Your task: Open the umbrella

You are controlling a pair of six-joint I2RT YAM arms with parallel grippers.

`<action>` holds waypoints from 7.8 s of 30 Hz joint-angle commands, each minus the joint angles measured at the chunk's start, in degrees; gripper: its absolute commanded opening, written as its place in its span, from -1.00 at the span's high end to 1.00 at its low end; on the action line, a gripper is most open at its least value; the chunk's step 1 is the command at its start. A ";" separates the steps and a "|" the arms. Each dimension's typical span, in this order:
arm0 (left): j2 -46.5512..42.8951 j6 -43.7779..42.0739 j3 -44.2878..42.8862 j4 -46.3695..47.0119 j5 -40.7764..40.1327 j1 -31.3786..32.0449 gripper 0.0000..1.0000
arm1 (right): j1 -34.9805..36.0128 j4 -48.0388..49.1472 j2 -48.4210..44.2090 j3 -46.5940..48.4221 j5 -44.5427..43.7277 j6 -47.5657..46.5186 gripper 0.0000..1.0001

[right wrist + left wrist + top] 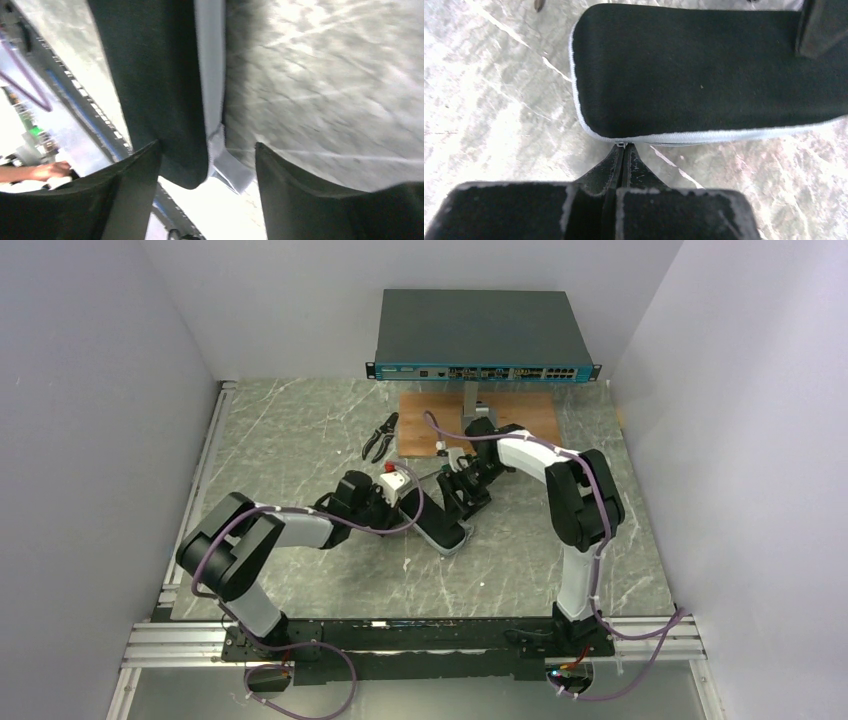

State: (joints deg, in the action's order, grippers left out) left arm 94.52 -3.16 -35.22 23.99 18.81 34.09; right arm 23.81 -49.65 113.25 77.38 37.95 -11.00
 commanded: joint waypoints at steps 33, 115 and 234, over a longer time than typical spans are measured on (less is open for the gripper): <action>-3.13 9.61 1.49 -3.86 3.37 0.79 1.00 | 10.29 30.18 -28.36 -34.95 -24.53 -22.15 0.04; 1.95 -2.03 -1.83 2.34 2.51 18.53 1.00 | -6.02 29.37 -25.14 -31.06 -0.01 28.85 -0.77; -6.11 9.22 -9.80 -13.08 7.15 -0.16 -0.67 | -6.45 28.10 -18.70 -23.88 7.48 26.85 0.74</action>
State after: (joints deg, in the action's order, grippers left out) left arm 88.90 6.66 -43.38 8.78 24.82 33.74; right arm 16.78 -23.46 93.36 51.92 41.98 14.59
